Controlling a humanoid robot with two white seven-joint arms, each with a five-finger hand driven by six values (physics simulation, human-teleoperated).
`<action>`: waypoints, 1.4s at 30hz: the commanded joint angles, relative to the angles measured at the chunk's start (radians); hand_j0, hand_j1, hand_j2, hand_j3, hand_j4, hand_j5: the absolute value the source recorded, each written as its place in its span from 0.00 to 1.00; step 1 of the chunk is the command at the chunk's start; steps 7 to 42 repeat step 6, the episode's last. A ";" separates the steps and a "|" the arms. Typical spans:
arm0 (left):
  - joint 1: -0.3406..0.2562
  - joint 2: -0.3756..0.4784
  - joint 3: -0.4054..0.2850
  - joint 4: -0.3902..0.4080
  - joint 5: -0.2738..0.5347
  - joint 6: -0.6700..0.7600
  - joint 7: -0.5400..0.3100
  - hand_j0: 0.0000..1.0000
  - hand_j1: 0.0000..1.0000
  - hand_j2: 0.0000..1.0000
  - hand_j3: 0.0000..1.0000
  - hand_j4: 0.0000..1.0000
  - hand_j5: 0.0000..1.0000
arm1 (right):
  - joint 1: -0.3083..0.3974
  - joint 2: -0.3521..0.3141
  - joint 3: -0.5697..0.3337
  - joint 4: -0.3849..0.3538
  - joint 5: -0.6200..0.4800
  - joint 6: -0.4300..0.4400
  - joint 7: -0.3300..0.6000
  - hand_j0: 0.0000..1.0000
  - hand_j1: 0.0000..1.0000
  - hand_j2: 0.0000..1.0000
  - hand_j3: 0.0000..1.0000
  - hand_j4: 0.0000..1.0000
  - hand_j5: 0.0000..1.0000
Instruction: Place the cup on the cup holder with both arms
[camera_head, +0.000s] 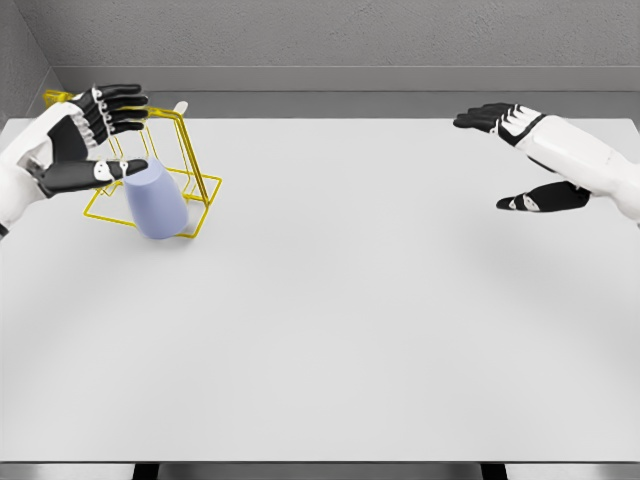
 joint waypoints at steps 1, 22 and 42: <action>0.005 0.010 0.053 -0.025 0.024 -0.002 0.000 0.85 0.85 0.85 0.85 0.85 0.85 | 0.002 -0.001 0.000 0.000 -0.007 0.003 -0.001 1.00 1.00 1.00 1.00 1.00 1.00; 0.066 0.010 0.137 -0.045 0.042 -0.040 -0.001 1.00 1.00 1.00 1.00 1.00 1.00 | 0.002 -0.001 0.000 0.000 -0.007 0.003 -0.001 1.00 1.00 1.00 1.00 1.00 1.00; 0.066 0.010 0.137 -0.045 0.042 -0.040 -0.001 1.00 1.00 1.00 1.00 1.00 1.00 | 0.002 -0.001 0.000 0.000 -0.007 0.003 -0.001 1.00 1.00 1.00 1.00 1.00 1.00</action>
